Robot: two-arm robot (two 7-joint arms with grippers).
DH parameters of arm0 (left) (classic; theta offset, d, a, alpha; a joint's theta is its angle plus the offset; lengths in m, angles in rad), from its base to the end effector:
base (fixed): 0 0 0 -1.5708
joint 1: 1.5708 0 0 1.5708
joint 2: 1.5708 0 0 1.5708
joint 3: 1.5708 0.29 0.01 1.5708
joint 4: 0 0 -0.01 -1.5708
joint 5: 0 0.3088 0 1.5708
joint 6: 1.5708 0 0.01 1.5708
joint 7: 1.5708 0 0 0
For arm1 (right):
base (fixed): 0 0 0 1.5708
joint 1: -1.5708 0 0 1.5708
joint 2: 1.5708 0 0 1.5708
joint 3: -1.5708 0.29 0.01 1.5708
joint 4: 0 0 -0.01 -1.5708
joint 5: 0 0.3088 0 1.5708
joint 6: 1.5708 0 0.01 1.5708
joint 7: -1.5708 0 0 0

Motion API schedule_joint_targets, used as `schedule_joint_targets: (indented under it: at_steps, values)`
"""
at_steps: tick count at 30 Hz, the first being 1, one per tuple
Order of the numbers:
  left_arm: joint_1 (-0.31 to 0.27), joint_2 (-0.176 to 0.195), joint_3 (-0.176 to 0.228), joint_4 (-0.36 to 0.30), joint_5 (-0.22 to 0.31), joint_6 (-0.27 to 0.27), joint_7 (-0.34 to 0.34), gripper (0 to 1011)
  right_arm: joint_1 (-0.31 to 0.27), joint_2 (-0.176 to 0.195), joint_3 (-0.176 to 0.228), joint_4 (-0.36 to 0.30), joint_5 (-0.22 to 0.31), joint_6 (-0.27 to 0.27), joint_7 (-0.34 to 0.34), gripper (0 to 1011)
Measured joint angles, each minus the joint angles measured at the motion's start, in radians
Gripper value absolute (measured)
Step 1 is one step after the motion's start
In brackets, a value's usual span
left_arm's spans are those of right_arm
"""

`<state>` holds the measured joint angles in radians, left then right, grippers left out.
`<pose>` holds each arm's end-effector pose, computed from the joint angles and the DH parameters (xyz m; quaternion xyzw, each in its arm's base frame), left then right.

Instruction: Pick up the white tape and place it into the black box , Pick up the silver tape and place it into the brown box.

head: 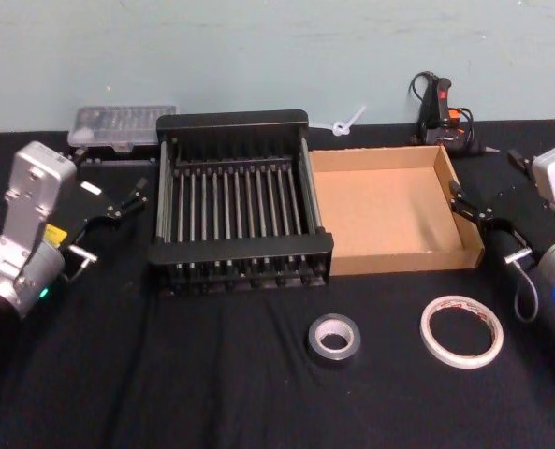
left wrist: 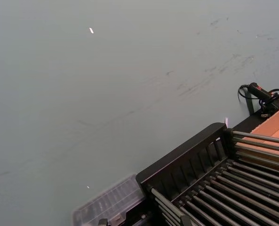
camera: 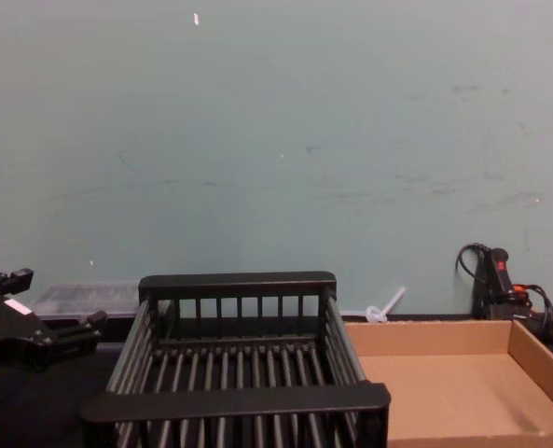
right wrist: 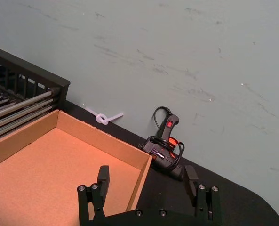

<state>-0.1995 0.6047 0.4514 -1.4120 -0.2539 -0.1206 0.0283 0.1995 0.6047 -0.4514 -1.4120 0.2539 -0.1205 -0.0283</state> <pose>0.3581 0.0827 -0.3023 0.1415 -0.1325 0.5799 0.7913 0.3581 -0.0827 -0.3023 -0.1415 -0.1325 -0.5799 0.7913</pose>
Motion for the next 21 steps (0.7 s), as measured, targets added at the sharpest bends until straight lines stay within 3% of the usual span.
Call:
schedule_joint_targets:
  at_steps: [21]
  values:
    - [0.0, 0.0, 0.0, 0.0, 0.0, 0.0, 0.0, 1001, 0.0, 0.0, 0.0, 0.0, 0.0, 0.0, 0.0, 1002]
